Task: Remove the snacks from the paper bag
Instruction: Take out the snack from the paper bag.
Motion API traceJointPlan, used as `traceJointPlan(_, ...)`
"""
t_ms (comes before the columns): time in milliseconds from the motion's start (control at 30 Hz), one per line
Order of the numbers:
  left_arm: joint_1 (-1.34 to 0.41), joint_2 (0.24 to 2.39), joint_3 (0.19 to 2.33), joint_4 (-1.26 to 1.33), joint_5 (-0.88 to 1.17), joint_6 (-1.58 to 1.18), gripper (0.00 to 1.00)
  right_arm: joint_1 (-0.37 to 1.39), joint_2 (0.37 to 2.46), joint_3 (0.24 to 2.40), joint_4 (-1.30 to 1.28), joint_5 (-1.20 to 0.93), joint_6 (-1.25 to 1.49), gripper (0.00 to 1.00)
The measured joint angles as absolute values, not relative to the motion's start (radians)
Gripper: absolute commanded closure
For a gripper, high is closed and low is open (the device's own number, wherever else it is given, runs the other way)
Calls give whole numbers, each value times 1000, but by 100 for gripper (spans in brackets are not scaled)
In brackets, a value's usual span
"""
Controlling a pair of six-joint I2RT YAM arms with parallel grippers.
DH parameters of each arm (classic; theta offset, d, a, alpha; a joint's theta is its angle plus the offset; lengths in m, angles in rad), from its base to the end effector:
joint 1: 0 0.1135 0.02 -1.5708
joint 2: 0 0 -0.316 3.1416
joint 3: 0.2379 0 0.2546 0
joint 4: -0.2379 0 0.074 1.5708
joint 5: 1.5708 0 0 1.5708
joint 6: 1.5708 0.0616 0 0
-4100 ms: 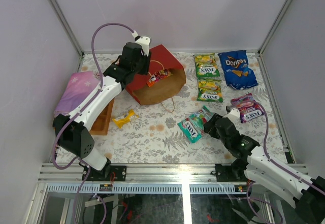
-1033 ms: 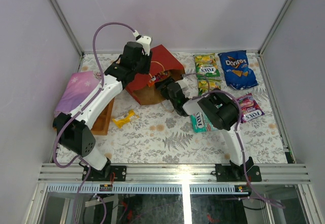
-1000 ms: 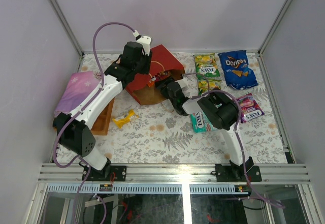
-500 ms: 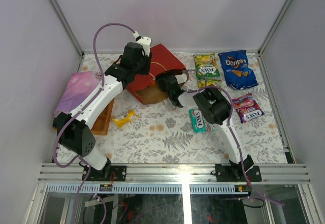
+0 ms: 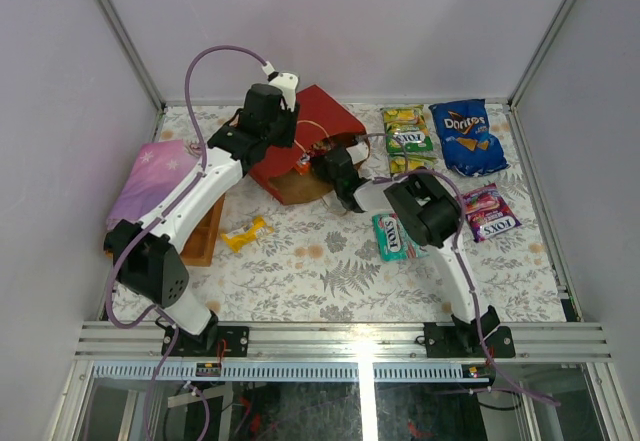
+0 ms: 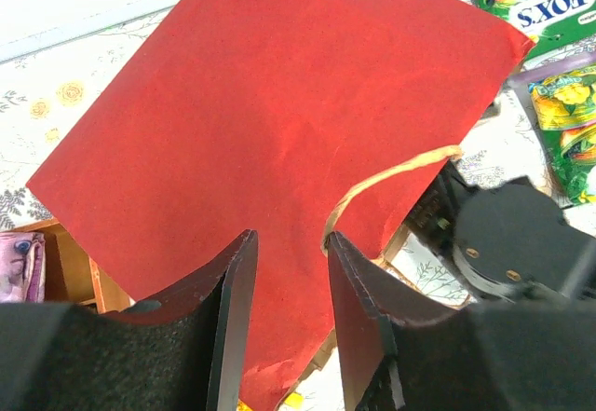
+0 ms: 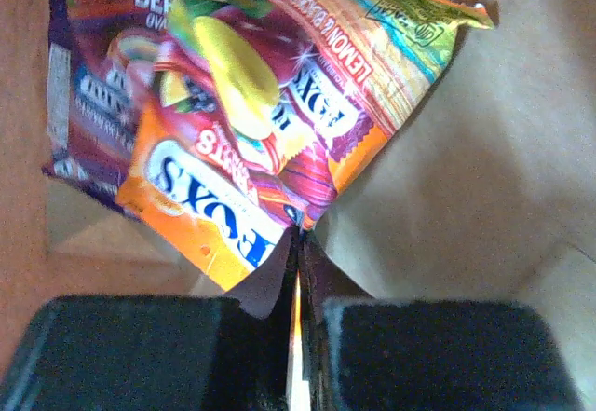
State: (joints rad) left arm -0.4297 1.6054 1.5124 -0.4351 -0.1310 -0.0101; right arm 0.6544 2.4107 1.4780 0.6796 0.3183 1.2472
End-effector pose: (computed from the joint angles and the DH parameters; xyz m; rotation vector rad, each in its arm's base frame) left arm 0.3666 -0.1591 0.3980 0.3591 2.0655 -0.1284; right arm 0.4712 0.3372 0.1283 0.7921 1.7735 1.0349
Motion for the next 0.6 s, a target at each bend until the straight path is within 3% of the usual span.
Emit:
traceJointPlan(300, -424, 1625, 1512, -435, -132, -10, 64, 711, 2004, 1111, 662, 308, 1002, 100)
traceJointPlan(600, -424, 1626, 1512, -435, -131, -10, 64, 738, 1667, 1016, 556, 212, 778, 100)
